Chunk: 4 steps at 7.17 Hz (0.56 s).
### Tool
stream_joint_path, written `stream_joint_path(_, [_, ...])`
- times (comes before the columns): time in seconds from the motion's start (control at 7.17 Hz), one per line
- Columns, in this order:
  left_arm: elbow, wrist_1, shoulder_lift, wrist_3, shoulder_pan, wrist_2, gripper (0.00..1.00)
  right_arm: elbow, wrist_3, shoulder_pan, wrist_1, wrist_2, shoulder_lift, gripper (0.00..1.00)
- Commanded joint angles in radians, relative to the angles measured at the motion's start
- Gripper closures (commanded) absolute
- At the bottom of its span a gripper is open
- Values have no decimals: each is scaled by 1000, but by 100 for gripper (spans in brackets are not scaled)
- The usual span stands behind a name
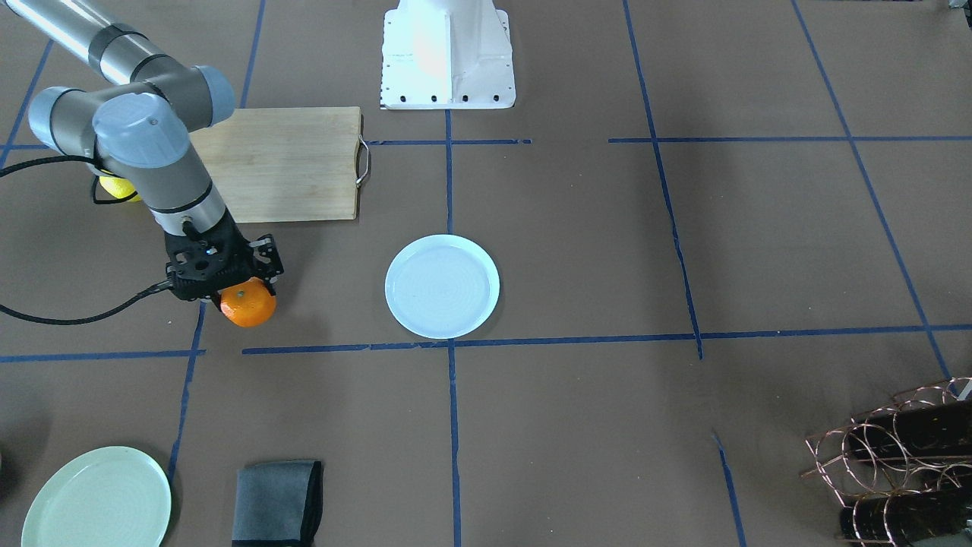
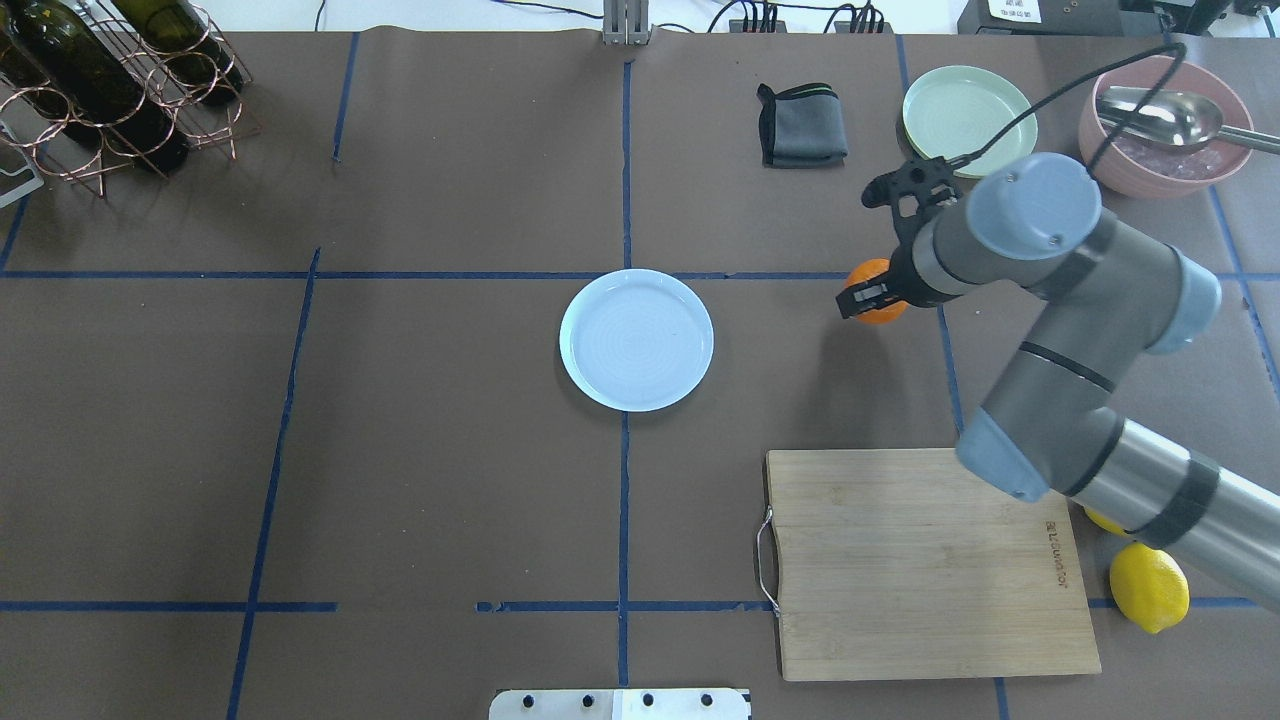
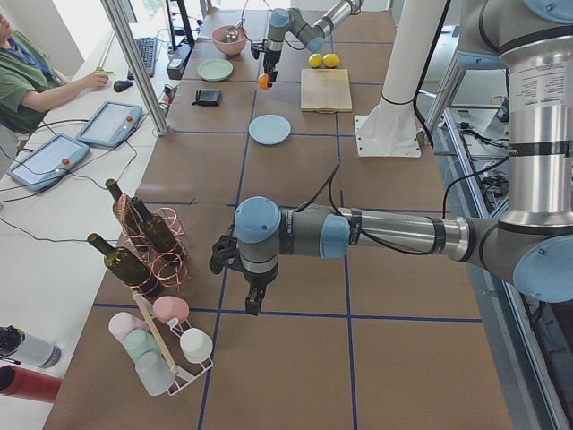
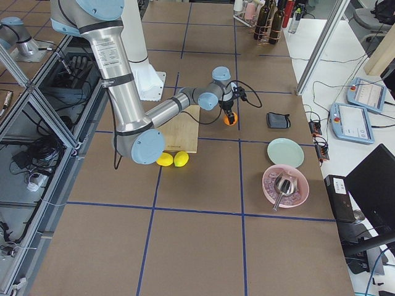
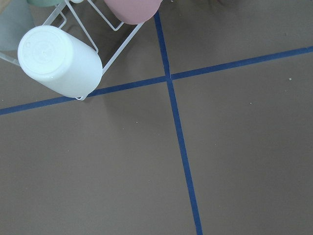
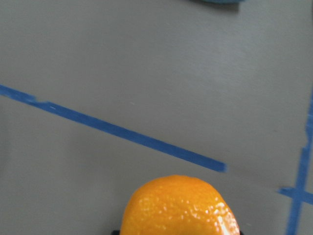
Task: Pick orange to plate
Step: 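Carry the orange with the right gripper over the white plate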
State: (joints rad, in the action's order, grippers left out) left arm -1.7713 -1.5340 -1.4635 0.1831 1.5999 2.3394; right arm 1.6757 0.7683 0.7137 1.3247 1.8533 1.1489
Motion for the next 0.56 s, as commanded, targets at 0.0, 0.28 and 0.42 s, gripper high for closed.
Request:
stream_joint_path(0.0, [-2, 0, 0, 1, 0, 0, 0, -107, 158, -94, 238, -107, -299, 62])
stream_joint_path(0.28, [-10, 0, -1, -1, 2, -2, 0, -319, 288, -178, 237, -172, -498, 61])
stream_joint_path(0.42, [-10, 0, -1, -1, 2, 0, 0, -335, 322, -219, 232, -206, -508, 58])
